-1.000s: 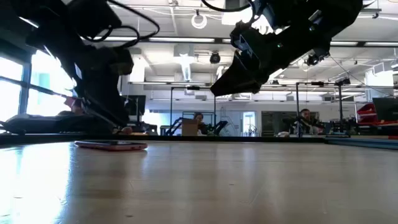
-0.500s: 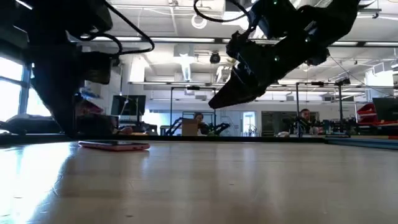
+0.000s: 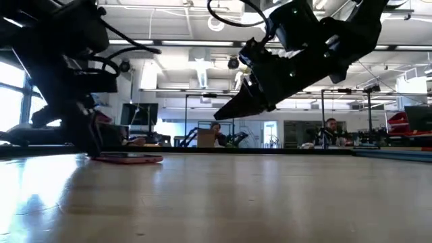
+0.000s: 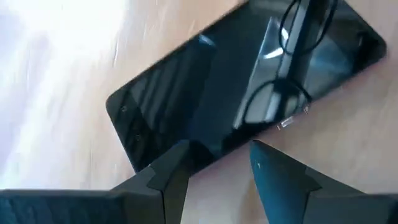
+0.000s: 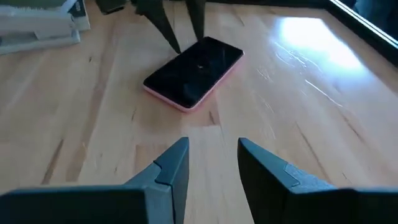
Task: Apply microfiber cloth
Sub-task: Spray the pink cellphone using the spray bottle
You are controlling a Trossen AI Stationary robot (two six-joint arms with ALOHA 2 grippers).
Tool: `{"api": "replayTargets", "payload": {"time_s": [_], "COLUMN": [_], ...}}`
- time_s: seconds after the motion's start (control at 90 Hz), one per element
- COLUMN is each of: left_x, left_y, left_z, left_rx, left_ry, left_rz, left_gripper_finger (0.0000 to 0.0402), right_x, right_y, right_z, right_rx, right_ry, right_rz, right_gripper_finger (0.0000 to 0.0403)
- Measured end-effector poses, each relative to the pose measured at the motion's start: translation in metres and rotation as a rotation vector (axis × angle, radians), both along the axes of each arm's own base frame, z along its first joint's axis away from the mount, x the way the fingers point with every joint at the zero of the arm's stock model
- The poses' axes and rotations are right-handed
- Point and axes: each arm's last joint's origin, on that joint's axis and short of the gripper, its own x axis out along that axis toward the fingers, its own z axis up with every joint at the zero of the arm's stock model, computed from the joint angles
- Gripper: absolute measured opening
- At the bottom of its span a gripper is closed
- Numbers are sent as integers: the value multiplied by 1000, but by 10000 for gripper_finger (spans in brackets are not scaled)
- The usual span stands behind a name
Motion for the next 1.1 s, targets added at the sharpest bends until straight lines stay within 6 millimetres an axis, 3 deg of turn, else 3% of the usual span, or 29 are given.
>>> {"api": "replayTargets", "payload": {"time_s": [0.3, 0.478, 0.6, 0.844, 1.1], "left_x": [36, 39, 29, -1, 0], "left_y": [16, 18, 20, 26, 29], "left_z": [12, 33, 42, 16, -9], "left_rx": [177, 178, 154, 63, 114], "left_ry": [-249, -141, -5, 211, -15], "left_rz": [-13, 9, 69, 133, 81], "left_gripper_finger": [147, 147, 147, 147, 147], "right_x": [-6, -13, -13, -12, -5], "right_y": [-5, -5, -8, -19, -18], "right_z": [-7, 1, 2, -1, -8], "right_rx": [-178, -160, -140, -142, -163], "right_ry": [131, 165, 162, 169, 204], "right_rz": [-41, -75, -92, -115, -16], "right_gripper_finger": [106, 106, 106, 106, 106]}}
